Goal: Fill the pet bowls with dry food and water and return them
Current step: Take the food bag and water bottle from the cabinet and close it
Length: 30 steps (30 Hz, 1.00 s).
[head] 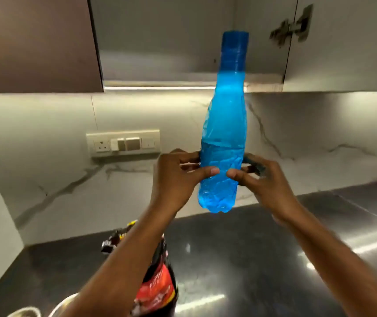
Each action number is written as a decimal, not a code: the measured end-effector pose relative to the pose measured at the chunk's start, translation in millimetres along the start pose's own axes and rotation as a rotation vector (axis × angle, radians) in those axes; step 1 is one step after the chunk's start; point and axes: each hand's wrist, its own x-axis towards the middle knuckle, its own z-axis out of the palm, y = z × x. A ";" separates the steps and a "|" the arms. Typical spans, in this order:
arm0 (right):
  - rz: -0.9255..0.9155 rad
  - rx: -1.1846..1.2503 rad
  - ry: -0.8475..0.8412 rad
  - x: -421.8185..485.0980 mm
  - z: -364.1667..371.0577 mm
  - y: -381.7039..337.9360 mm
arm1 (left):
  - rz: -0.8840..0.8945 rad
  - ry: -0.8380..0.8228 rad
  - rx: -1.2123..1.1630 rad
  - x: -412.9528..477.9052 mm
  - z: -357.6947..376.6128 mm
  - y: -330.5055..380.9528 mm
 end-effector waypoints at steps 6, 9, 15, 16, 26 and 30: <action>0.153 0.070 -0.060 -55.1 34.3 84.0 | -0.076 0.020 0.090 -49.8 16.2 -87.8; 0.217 0.065 -0.113 -74.1 48.0 124.1 | -0.147 0.066 0.103 -71.5 22.6 -133.0; 0.348 0.097 -0.200 -98.4 73.7 185.0 | -0.329 0.109 0.115 -99.3 32.6 -192.1; 0.378 0.097 -0.216 -101.6 77.8 194.1 | -0.361 0.110 0.109 -103.4 34.4 -199.6; 0.559 0.099 -0.321 -123.7 101.6 249.5 | -0.529 0.072 0.321 -124.8 48.7 -255.2; 0.581 0.108 -0.337 -119.4 104.4 252.3 | -0.537 0.107 0.336 -128.0 54.6 -262.7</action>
